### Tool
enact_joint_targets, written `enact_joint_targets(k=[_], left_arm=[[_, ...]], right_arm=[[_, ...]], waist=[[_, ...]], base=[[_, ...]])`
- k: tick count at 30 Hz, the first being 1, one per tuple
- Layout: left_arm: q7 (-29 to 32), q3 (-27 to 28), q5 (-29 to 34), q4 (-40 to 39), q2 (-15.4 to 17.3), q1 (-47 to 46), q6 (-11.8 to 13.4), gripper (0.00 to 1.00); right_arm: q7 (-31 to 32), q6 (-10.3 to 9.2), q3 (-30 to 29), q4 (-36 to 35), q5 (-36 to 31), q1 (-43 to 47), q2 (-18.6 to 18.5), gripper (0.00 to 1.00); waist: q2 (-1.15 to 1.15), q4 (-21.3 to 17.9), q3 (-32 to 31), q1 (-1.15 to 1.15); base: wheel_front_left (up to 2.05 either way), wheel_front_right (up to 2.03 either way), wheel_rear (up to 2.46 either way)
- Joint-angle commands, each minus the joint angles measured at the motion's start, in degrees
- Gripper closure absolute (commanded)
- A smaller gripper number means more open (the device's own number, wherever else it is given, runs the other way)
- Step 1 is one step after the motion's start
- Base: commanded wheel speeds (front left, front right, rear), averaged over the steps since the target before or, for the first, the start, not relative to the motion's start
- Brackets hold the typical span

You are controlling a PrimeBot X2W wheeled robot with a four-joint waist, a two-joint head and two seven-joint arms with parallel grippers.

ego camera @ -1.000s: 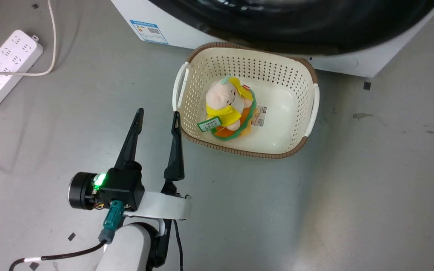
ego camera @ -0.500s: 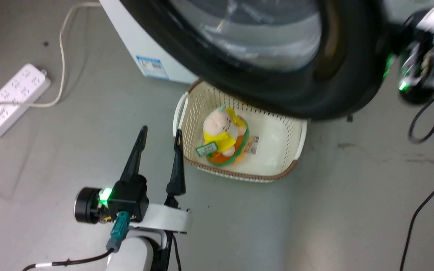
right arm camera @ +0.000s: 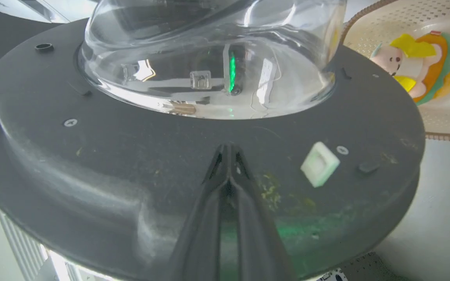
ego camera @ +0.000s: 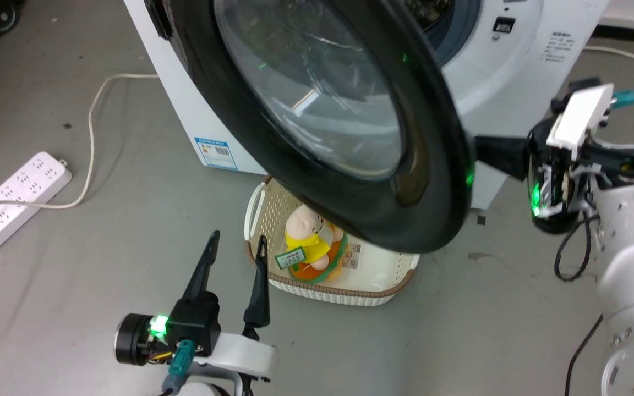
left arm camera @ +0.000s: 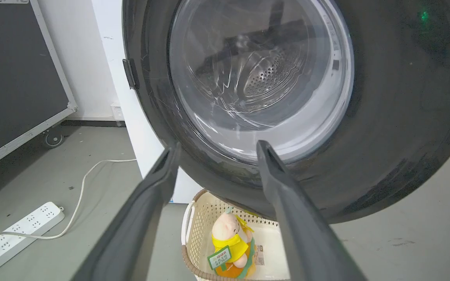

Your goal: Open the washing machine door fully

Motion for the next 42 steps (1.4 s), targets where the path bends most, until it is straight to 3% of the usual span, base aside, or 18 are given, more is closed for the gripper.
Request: enact_joint_targets(k=[1, 7, 15, 20, 24, 25, 26, 34, 42], left_arm=[[-0.32, -0.07, 0.25, 0.35, 0.06, 0.73, -0.37, 0.00], [-0.32, -1.68, -0.26, 1.31, 0.06, 1.63, -0.66, 0.00], [-0.32, -3.24, -0.99, 2.03, 0.06, 2.50, -0.35, 0.00], [-0.32, -3.86, -1.14, 2.18, 0.06, 3.14, -0.20, 0.00], [-0.32, -4.09, -1.45, 2.40, 0.06, 3.58, 0.03, 0.00], [-0.32, -4.03, -1.51, 2.39, 0.06, 3.70, 0.10, 0.00], [-0.32, -3.93, -1.53, 2.38, 0.06, 3.84, 0.12, 0.00], [-0.32, -2.01, -1.22, 1.88, 0.06, 5.08, 0.13, 0.00], [-0.32, 1.47, -1.38, 0.72, 0.06, 5.79, 0.07, 0.00]], right_arm=[[1.45, 0.07, 1.49, -0.41, 2.19, 2.03, 0.26, 1.00], [3.71, 0.07, 12.17, -3.62, 14.43, 7.79, 0.29, 1.00], [1.41, 0.07, 29.95, -11.78, 30.13, 17.19, 0.29, 1.00], [-2.55, 0.07, 38.88, -16.97, 36.64, 21.93, 0.30, 1.00], [-7.42, 0.07, 41.22, -18.83, 37.63, 23.87, 0.30, 1.00], [-8.65, 0.07, 41.04, -19.19, 37.29, 24.21, 0.28, 0.59], [-9.66, 0.07, 40.75, -19.66, 36.99, 24.59, 0.07, 0.00], [-24.00, 0.07, 36.37, -32.73, 29.14, 30.73, -6.31, 0.00], [-52.34, 0.07, 38.36, -51.83, 0.32, 42.63, -14.46, 0.00]], waist=[[0.00, 0.15, -0.58, 0.01], [0.00, 0.82, -1.68, 0.01], [0.00, 1.31, -2.85, 0.01], [0.00, 1.25, -3.53, 0.01], [0.00, 1.43, -4.53, 0.01], [0.00, 1.46, -4.85, 0.01], [0.00, 1.47, -5.21, 0.01], [0.00, -0.19, -8.01, 0.01], [0.00, -3.07, -9.98, 0.01]], base=[[0.00, 0.00, 0.00], [0.00, 0.00, 0.00], [0.00, 0.00, 0.00], [0.00, 0.00, 0.00], [0.00, 0.00, 0.00], [0.00, 0.00, 0.00], [0.00, 0.00, 0.00], [0.00, 0.00, 0.00], [0.00, 0.00, 0.00]])
